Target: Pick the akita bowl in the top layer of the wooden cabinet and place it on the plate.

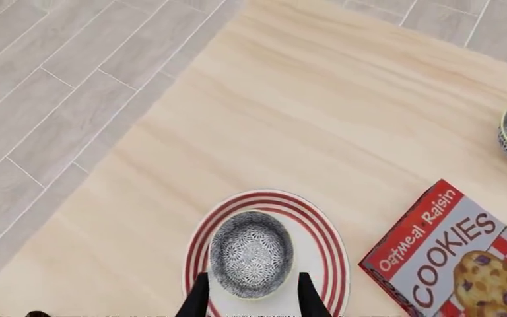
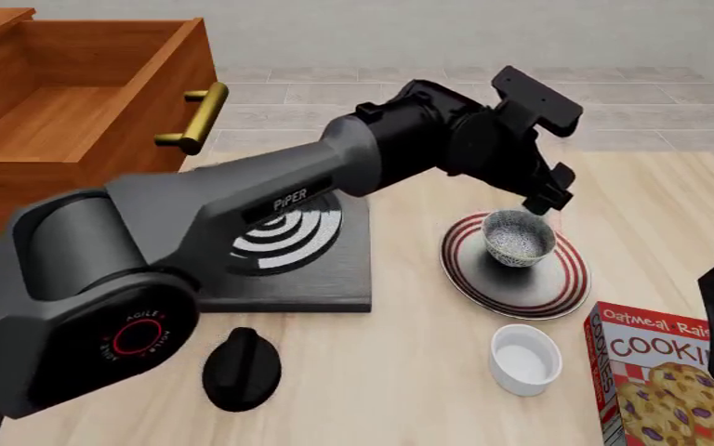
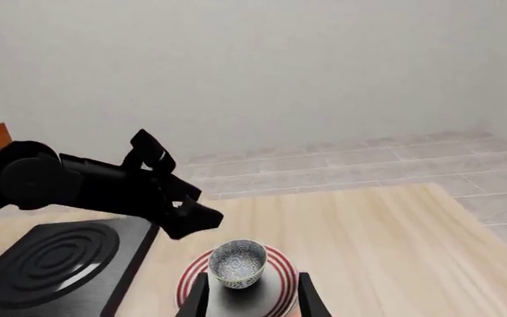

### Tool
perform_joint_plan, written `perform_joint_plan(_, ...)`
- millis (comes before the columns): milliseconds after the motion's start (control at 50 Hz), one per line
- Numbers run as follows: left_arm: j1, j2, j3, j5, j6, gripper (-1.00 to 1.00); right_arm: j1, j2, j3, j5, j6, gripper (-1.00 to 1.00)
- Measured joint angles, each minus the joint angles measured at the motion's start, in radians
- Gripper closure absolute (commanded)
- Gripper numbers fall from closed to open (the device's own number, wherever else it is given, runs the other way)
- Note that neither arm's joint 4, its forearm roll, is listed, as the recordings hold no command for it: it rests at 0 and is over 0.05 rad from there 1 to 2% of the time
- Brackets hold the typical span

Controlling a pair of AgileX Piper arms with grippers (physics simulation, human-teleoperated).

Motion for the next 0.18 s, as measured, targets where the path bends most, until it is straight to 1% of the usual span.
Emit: perform_joint_plan(180, 0.007, -0.042, 0.043, -0.017, -0.002, -1.00, 0.003, 0.000, -0.001, 0.000, -0.015, -1.00)
